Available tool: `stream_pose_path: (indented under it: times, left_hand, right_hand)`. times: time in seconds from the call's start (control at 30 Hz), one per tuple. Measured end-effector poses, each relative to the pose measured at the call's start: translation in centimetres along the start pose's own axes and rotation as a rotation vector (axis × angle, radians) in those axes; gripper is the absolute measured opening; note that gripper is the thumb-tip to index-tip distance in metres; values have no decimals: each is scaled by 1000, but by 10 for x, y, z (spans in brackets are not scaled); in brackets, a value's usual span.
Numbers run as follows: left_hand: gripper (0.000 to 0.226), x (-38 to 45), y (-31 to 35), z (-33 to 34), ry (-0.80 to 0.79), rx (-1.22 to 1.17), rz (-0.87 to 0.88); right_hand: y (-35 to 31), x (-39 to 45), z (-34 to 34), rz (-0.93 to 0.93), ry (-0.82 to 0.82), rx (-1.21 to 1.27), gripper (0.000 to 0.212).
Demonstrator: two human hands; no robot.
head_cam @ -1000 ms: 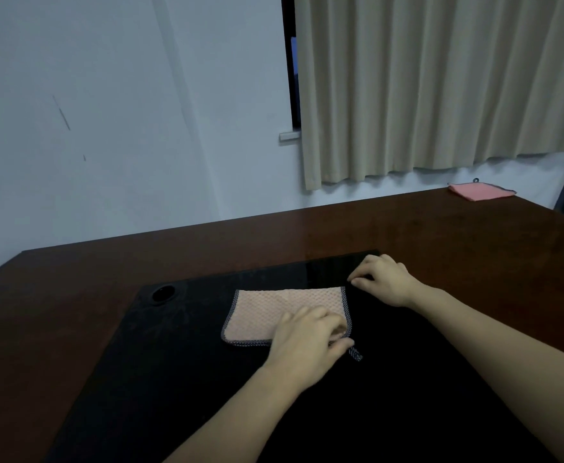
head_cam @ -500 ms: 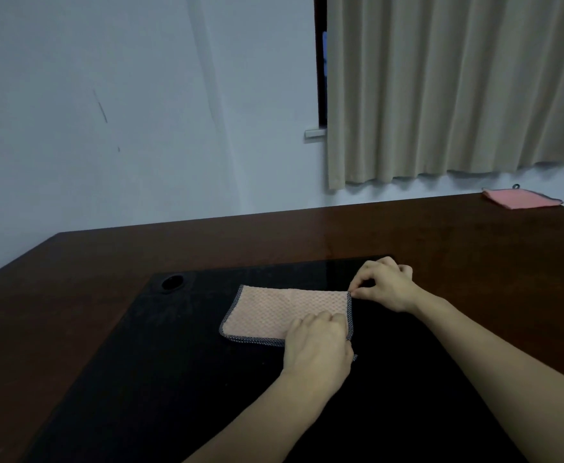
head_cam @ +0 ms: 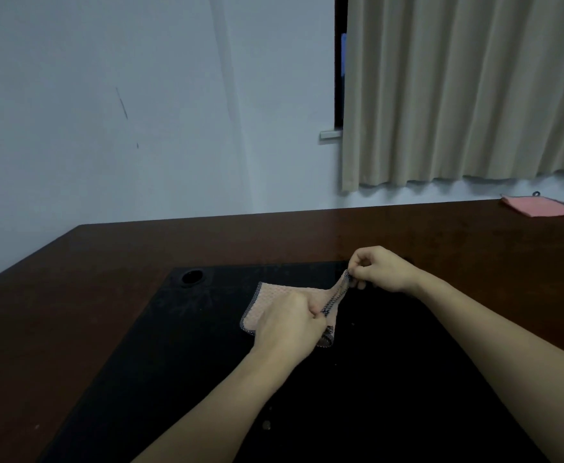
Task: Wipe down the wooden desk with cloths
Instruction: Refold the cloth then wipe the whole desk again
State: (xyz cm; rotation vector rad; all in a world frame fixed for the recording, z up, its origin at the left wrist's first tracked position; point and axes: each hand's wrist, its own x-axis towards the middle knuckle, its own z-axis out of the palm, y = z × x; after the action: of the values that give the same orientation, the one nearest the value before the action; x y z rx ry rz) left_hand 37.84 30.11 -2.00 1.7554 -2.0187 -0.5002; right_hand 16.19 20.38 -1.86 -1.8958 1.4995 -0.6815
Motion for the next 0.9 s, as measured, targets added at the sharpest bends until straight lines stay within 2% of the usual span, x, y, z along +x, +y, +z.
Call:
stream_pose_path:
  times: [0.2, 0.53, 0.73, 0.9]
  left_hand:
    - [24, 4, -31, -23, -10, -194, -178]
    - [17, 19, -88, -50, -78, -498, -344]
    - [19, 27, -120, -59, -120, -461, -385]
    - [13, 27, -138, -61, -87, -202, -285]
  right_hand:
    - [-35, 23, 21, 104, -21, 84, 16]
    - [-90, 64, 59, 173, -65, -16, 21]
    - [-112, 79, 85, 193, -106, -53, 22]
    - [-119, 80, 98, 183, -132, -15, 18]
